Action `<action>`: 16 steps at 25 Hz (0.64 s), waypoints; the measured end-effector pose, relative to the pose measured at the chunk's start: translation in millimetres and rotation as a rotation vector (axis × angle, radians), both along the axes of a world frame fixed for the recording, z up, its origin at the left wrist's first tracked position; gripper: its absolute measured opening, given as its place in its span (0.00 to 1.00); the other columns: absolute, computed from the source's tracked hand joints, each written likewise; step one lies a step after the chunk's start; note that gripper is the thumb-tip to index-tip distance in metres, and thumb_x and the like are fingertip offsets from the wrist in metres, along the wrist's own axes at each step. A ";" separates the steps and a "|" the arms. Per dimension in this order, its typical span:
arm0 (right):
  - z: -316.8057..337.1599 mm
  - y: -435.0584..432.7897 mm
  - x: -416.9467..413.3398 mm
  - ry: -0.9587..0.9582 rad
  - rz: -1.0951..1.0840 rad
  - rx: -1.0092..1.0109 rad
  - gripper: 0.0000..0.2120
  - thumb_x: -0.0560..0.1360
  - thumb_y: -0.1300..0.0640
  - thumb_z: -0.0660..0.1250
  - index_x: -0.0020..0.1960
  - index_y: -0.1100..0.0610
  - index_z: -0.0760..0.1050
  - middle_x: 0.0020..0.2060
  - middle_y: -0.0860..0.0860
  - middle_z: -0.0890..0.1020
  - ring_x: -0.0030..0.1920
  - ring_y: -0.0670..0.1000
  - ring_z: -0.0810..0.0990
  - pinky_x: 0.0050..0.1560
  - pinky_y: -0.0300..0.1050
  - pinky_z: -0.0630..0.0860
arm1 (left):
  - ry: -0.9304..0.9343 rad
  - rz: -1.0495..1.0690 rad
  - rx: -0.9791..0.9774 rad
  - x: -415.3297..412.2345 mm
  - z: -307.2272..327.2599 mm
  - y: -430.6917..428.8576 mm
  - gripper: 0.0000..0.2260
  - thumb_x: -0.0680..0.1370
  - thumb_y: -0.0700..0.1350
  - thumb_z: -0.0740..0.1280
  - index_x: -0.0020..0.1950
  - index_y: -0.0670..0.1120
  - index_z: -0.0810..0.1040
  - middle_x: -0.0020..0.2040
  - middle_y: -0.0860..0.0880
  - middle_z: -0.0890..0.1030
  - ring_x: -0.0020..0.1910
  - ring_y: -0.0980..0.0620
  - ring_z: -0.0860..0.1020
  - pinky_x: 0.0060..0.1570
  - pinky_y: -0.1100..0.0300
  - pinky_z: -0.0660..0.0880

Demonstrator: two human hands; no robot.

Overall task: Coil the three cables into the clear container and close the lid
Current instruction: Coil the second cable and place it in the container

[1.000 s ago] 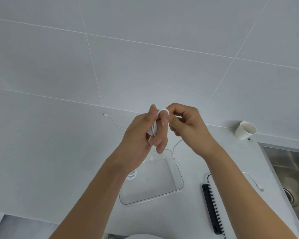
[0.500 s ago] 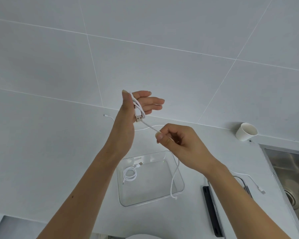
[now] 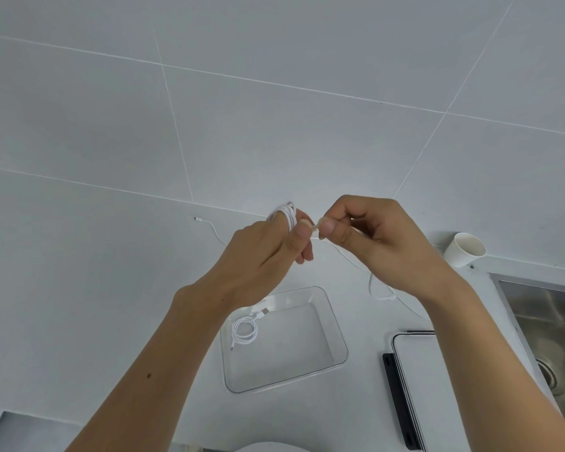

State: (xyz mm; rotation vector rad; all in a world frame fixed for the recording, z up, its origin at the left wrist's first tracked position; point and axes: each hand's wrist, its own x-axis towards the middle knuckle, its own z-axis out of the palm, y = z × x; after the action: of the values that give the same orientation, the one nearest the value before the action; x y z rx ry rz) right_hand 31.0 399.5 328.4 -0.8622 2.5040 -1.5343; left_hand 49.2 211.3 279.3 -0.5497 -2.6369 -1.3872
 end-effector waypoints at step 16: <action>-20.9 -15.5 -18.0 -0.066 -0.038 -0.233 0.14 0.82 0.61 0.62 0.38 0.52 0.75 0.30 0.42 0.77 0.27 0.41 0.70 0.31 0.30 0.65 | -0.248 -0.257 0.843 16.8 12.3 17.0 0.22 0.83 0.51 0.46 0.41 0.41 0.73 0.25 0.50 0.77 0.25 0.53 0.73 0.38 0.61 0.72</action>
State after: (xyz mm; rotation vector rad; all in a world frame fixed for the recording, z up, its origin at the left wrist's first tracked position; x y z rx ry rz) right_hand 13.0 384.1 307.4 -0.7798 2.3420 -1.8628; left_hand 66.0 228.3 291.6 -0.6205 -1.8587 -2.5493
